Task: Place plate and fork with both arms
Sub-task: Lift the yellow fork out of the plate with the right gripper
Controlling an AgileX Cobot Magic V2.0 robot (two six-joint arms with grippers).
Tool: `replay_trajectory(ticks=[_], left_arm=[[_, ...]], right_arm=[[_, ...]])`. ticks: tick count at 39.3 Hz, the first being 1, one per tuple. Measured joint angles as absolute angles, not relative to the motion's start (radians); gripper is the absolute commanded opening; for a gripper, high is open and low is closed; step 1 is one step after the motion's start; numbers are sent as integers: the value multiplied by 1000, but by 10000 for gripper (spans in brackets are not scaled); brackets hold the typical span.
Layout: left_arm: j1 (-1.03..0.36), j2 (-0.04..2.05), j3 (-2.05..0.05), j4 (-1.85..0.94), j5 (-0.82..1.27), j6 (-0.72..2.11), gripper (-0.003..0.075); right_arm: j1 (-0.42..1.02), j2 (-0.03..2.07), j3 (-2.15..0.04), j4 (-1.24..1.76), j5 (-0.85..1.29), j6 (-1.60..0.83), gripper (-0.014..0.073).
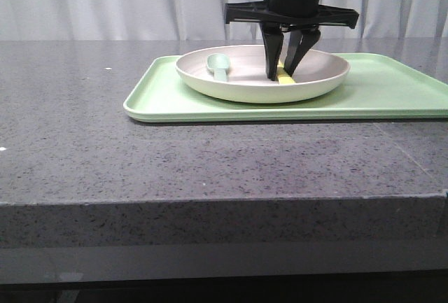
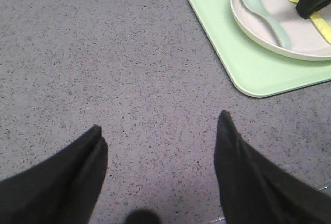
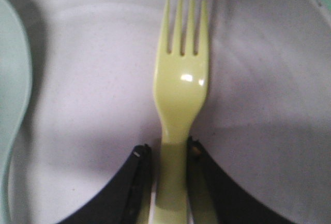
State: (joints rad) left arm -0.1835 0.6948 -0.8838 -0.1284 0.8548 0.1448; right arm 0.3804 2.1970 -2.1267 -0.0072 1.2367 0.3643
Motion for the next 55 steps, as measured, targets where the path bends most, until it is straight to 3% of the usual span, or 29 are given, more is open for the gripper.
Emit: replay_trajectory(ticks=[9,38,55], left_arm=[[-183,695,-884,-128,855,145,440],[-183,695,-884,-128,855,145,440],[-183,695,-884,-128,855,145,440]], right_arm=[[380,2199,-2127,0,1235,364,95],[380,2157,-2194,-25,1247,325,96],[231,1982,-2194,-25,1251,230,96]])
